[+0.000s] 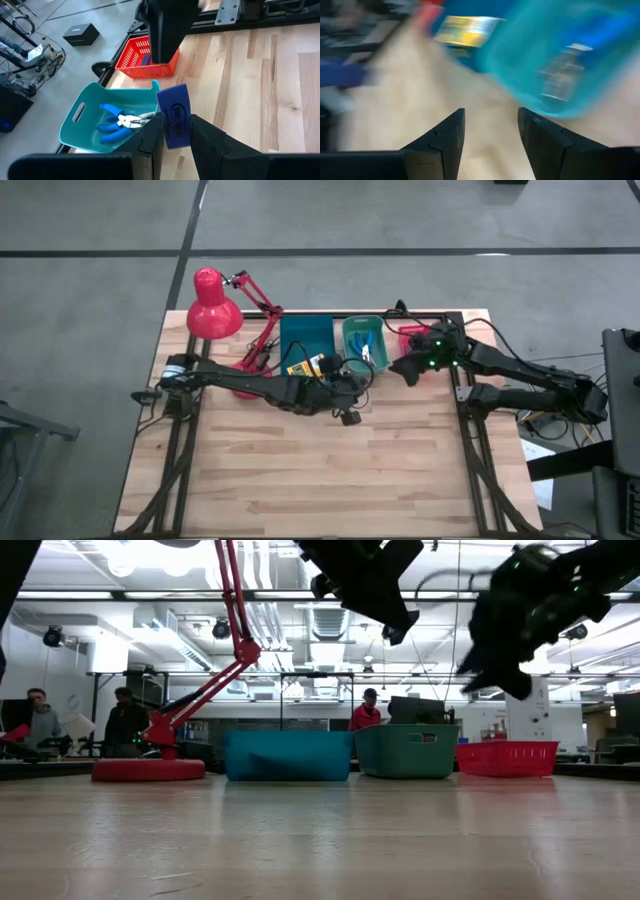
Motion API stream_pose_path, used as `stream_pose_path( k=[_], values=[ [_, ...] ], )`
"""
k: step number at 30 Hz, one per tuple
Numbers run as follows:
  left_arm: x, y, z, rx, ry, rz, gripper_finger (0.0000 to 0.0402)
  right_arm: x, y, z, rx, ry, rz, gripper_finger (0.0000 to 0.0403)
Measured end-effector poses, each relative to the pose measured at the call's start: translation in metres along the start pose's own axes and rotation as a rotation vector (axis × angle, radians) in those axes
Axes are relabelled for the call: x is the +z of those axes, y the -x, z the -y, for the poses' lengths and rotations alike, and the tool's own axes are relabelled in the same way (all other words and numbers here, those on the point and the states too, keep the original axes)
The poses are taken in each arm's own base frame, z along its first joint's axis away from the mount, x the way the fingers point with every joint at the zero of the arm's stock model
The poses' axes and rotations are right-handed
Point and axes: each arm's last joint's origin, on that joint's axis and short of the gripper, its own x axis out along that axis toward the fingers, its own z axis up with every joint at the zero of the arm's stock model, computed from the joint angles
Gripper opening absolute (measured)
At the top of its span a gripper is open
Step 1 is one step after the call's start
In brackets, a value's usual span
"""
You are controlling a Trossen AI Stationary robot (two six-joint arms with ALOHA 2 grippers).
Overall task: Pick & Place School Supplies
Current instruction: Put the blue eraser into the red bin
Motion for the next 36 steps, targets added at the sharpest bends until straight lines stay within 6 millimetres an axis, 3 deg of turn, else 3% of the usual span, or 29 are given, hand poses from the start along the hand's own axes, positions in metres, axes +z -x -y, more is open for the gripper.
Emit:
stream_pose_path(
  k=[5, 12, 36],
  values=[
    [0.0, 0.0, 0.0, 0.0, 0.0, -0.002, 0.0087, 0.005, 0.021, -0.017, 0.259, -0.047, 0.056, 0.0176],
    [0.0, 0.0, 0.001, -0.04, -0.005, -0.001, 0.0087, 0.008, 0.032, -0.023, 0.315, -0.124, 0.108, 0.0176],
    [0.0, -0.001, 0.0, -0.034, -0.004, -0.001, 0.0087, 0.024, -0.019, -0.062, 0.314, -0.184, -0.02, 0.0176]
  ],
)
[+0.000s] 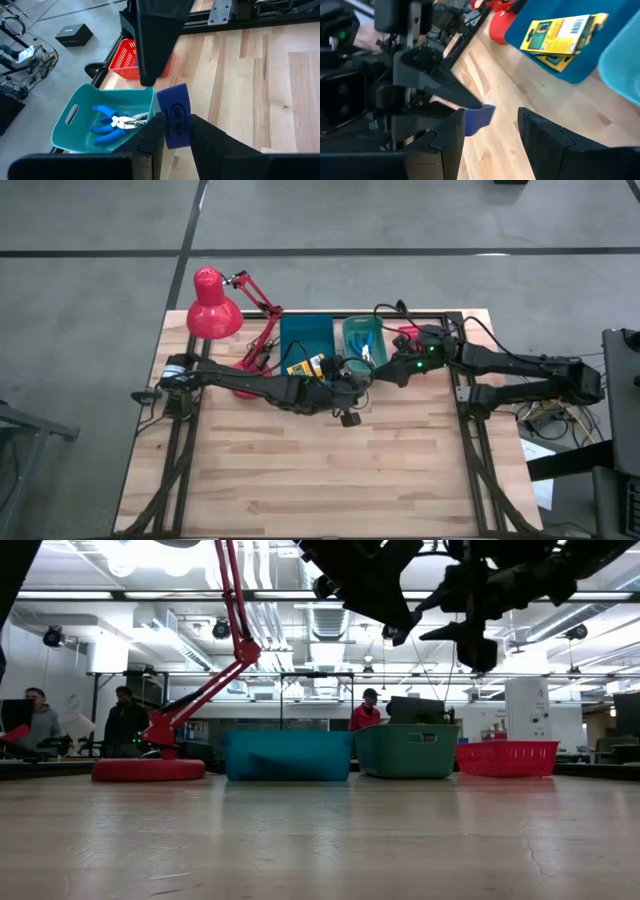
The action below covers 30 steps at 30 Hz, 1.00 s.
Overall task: Pick & Place School Supplies
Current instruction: Put the blue eraser into the red bin
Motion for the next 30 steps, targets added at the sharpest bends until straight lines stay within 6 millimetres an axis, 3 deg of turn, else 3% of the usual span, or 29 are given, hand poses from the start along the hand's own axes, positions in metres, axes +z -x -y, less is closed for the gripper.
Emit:
stream_pose_path(
  k=[15, 30],
  values=[
    [0.0, 0.0, 0.0, -0.003, -0.002, -0.003, 0.0087, -0.005, -0.031, -0.015, 0.011, 0.036, -0.121, 0.0163],
    [-0.003, 0.0, 0.0, -0.001, -0.016, -0.025, 0.0087, -0.006, -0.031, -0.015, 0.007, 0.035, -0.121, 0.0039]
  ],
)
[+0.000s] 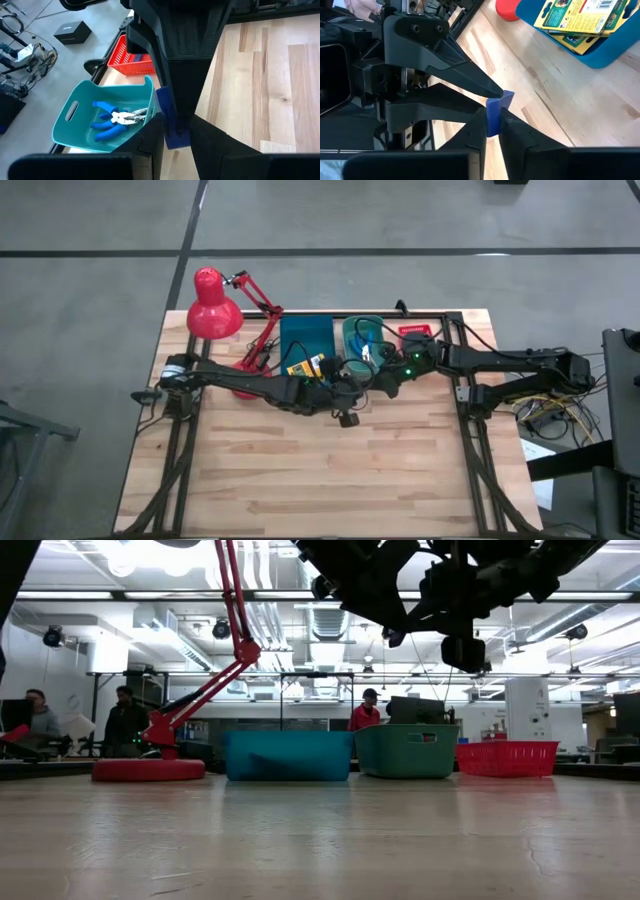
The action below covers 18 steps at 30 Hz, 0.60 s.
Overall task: Pick & Place School Supplies
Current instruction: Put the blue eraser into the red bin
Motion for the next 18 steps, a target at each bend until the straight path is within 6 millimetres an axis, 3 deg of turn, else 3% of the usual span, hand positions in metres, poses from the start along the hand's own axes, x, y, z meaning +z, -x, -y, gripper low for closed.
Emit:
stream_pose_path(
  k=[5, 18],
  values=[
    [-0.0001, 0.0003, 0.0001, 0.0, 0.004, -0.002, 0.0087, 0.0, 0.0, 0.0, 0.0, 0.0, 0.0, 0.0017],
    [-0.0008, 0.0015, 0.0015, -0.004, 0.029, -0.009, 0.009, 0.0004, 0.0, -0.0002, -0.003, 0.002, 0.009, 0.0021]
  ],
)
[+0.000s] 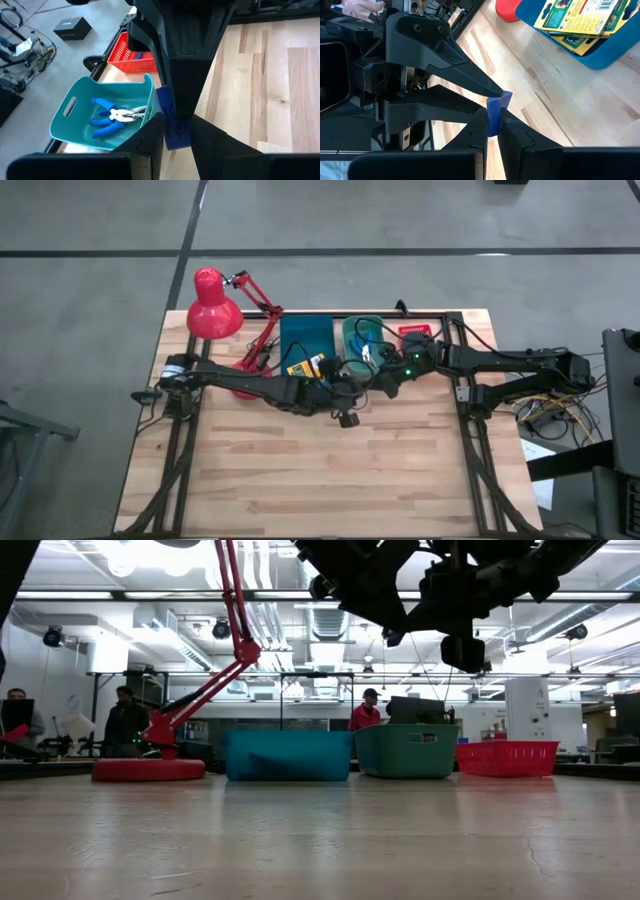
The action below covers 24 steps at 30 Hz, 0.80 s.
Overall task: Pick & Place School Supplies
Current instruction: Put the blue eraser into the red bin
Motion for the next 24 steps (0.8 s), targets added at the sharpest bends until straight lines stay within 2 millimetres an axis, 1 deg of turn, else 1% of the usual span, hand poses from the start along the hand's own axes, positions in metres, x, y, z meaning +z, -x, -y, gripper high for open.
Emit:
stream_pose_path(
  k=[16, 21, 24],
  values=[
    [-0.0005, -0.0002, 0.0004, -0.011, 0.017, -0.004, 0.0162, 0.0007, 0.0005, -0.001, 0.006, 0.005, 0.008, 0.002],
    [-0.0012, 0.0, 0.0006, -0.008, 0.012, -0.01, 0.0179, 0.0006, 0.0005, -0.0008, 0.003, 0.004, 0.008, 0.002],
    [-0.0022, 0.0017, -0.0009, 0.006, -0.021, -0.045, 0.0183, 0.0014, 0.0009, 0.0003, -0.011, 0.0, 0.02, 0.002]
  ],
)
